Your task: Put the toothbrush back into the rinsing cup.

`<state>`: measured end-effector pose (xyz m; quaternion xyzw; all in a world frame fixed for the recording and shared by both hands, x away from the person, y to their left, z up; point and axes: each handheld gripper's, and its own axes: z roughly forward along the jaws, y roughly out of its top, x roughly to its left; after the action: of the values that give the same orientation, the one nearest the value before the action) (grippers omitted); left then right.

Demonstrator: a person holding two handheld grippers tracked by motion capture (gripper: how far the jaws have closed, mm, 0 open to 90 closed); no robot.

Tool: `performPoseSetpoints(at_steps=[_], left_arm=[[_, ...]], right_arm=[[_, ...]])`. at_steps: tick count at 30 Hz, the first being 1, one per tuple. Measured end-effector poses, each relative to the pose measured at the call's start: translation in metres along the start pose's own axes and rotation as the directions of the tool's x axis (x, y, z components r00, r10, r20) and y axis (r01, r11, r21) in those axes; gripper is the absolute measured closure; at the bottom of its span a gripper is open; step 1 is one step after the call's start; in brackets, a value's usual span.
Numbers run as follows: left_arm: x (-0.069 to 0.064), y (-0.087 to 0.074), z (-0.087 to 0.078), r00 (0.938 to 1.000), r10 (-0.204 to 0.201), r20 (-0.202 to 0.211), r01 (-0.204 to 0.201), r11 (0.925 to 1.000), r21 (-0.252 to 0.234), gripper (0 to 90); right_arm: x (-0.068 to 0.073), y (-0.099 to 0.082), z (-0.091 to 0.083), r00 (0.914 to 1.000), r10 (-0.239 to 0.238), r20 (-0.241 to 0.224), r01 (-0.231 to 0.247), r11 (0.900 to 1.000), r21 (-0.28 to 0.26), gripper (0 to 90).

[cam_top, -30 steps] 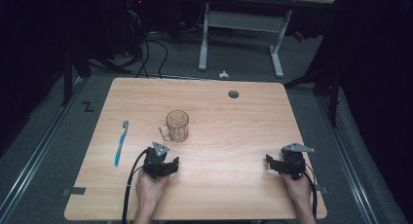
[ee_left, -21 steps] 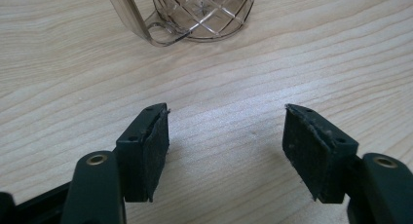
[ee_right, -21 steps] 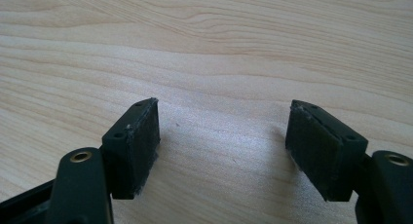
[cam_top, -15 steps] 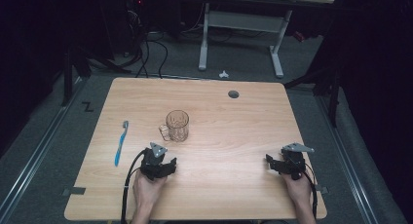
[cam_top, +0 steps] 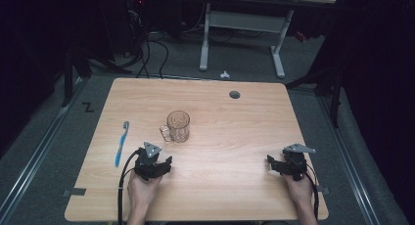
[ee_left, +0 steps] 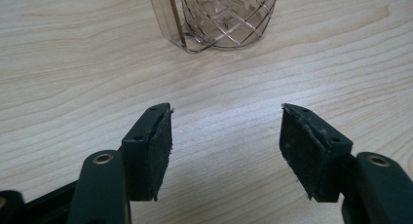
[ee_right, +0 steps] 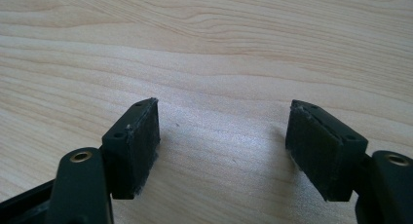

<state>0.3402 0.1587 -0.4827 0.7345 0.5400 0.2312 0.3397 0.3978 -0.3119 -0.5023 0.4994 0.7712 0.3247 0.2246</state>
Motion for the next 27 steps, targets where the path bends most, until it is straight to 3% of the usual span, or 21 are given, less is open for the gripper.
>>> performPoseSetpoints(at_steps=[13, 17, 21, 27], left_arm=[[0.006, 0.002, -0.012, 0.9997, 0.022, -0.014, -0.023, 0.9991, -0.036, 38.6], [0.010, 0.002, -0.016, 0.9999, 0.003, 0.016, -0.002, 0.9994, -0.034, 39.7], [0.012, 0.001, -0.018, 0.9998, 0.003, 0.022, -0.002, 0.9995, -0.033, 39.7], [0.012, -0.001, -0.019, 0.9999, 0.011, 0.002, -0.011, 0.9994, -0.033, 40.0]], right_arm=[[0.000, 0.000, 0.000, 1.0000, 0.001, -0.001, -0.001, 1.0000, 0.001, 28.8], [0.000, 0.000, 0.000, 1.0000, 0.001, 0.000, -0.001, 1.0000, 0.001, 28.8], [0.000, 0.000, 0.000, 1.0000, 0.001, 0.000, -0.001, 1.0000, 0.001, 28.8], [0.000, 0.000, 0.000, 1.0000, 0.001, 0.000, -0.001, 1.0000, 0.001, 28.8]])
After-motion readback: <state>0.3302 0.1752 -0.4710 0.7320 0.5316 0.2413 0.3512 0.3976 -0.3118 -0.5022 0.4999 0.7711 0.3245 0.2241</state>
